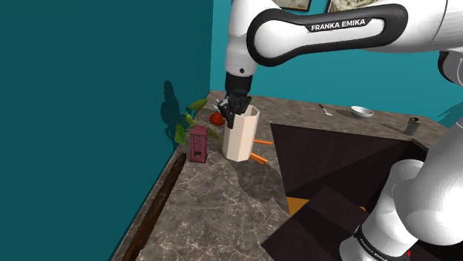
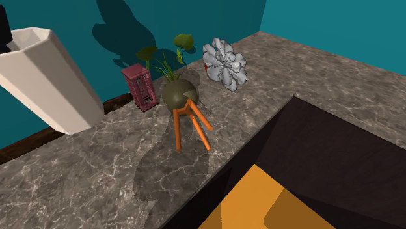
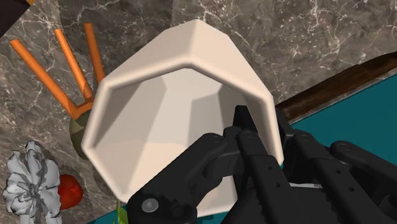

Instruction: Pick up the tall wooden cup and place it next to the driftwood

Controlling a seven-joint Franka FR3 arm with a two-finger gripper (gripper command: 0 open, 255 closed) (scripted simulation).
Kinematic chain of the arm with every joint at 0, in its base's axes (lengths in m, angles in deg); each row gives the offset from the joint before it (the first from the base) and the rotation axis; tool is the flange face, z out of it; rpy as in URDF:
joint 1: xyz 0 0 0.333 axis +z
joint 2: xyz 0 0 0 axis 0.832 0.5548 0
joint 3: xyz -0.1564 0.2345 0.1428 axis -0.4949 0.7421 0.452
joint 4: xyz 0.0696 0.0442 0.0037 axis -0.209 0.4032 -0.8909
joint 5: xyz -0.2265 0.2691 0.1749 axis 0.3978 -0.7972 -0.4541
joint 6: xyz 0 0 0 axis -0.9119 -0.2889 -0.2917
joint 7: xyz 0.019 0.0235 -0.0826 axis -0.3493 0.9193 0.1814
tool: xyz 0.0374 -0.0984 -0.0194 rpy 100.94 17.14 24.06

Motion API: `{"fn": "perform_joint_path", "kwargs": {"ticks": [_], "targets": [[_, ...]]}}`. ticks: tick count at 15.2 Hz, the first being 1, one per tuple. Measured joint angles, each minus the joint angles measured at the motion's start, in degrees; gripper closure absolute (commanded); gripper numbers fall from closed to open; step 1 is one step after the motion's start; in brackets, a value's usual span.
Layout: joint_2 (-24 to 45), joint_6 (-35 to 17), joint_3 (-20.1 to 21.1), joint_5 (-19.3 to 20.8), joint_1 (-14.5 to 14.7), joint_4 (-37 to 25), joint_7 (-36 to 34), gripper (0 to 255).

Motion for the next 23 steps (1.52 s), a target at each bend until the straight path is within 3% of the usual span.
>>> {"fn": "perform_joint_path", "kwargs": {"ticks": [23], "targets": [[3.39, -17.35, 0.27, 0.73, 0.08, 14.03, -0.94, 255]]}}
